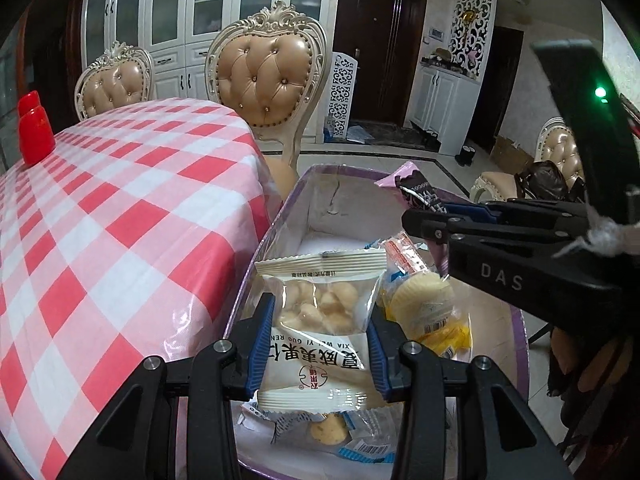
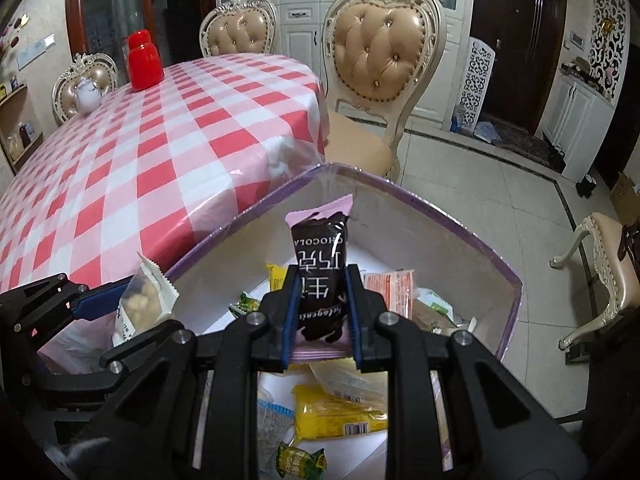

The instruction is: Organize snacks

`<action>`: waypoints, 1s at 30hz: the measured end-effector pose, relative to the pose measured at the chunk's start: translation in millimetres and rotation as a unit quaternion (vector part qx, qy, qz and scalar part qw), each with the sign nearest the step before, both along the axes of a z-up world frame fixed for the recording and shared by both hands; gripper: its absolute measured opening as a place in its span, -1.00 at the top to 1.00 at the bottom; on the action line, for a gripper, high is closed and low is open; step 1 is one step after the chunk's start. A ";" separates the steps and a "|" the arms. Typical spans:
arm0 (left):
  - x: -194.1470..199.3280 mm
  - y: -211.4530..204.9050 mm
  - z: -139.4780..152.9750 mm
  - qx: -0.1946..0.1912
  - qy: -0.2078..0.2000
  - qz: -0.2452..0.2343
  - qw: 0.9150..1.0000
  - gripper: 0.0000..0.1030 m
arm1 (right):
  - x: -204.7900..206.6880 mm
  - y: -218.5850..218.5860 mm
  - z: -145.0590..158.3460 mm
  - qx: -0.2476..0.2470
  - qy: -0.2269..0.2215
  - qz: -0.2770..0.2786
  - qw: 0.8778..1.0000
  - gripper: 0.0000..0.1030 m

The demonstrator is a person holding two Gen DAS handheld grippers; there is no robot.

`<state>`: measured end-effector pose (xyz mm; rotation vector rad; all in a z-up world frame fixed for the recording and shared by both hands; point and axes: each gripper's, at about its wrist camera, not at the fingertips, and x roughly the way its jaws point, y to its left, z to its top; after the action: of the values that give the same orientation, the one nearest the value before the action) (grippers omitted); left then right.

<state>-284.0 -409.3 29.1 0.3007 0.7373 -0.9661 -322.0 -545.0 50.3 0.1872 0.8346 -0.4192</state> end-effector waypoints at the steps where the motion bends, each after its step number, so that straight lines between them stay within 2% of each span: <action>1: -0.6 -0.8 0.0 0.003 -0.003 0.001 1.000 0.09 | 1.9 -2.0 -3.0 0.008 0.009 -0.003 1.000 0.37; 2: 0.1 -1.7 -0.1 0.007 -0.006 0.001 1.000 -0.02 | 1.8 -4.4 -4.6 0.015 0.010 -0.010 1.000 0.15; 3: -0.6 -2.5 0.0 0.015 -0.009 0.003 1.000 -0.24 | 1.9 -5.8 -6.1 0.021 0.010 -0.018 1.000 0.02; 4: -1.0 -1.9 0.3 0.015 -0.010 0.003 1.000 -0.35 | 1.7 -7.0 -7.6 0.025 0.013 -0.026 0.999 -0.23; 5: -1.5 -0.2 1.0 0.011 -0.011 0.002 1.000 -0.47 | 1.6 -7.3 -8.9 0.024 0.019 -0.033 0.999 -0.35; 7: -2.0 3.0 3.9 0.002 -0.019 0.005 1.000 -0.53 | 1.7 -7.0 -10.9 0.008 0.034 -0.048 0.998 -0.36; 9: -1.7 5.1 5.5 0.005 -0.029 0.015 0.999 -0.63 | 1.2 -8.6 -12.1 0.000 0.040 -0.062 0.997 -0.46; 11: -0.5 7.0 5.5 0.012 -0.033 0.023 0.999 -0.64 | -1.2 -12.3 -11.9 0.012 0.032 -0.069 0.997 -0.59; 14: 4.7 9.0 3.3 0.027 -0.023 0.033 0.999 -0.64 | -2.2 -16.9 -10.4 0.031 0.034 -0.072 0.996 -0.59; 19: 8.0 17.5 3.1 0.032 -0.022 0.052 0.998 -0.64 | 1.7 -17.6 -0.1 0.014 0.059 -0.089 0.994 -0.66; 21: 8.0 21.7 5.9 0.029 -0.024 0.057 0.998 -0.64 | 0.0 -18.3 5.1 0.018 0.052 -0.090 0.994 -0.69; 25: 8.8 28.6 11.6 0.018 -0.012 0.054 0.998 -0.64 | -5.8 -23.9 15.0 0.066 0.025 -0.083 0.994 -0.71; 30: 10.3 34.4 13.8 0.016 -0.003 0.059 0.998 -0.64 | -9.0 -24.9 20.9 0.082 0.017 -0.084 0.993 -0.78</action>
<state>-273.6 -374.8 43.0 0.2852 0.7574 -0.8423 -330.9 -570.0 71.2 0.4061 0.8907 -0.5117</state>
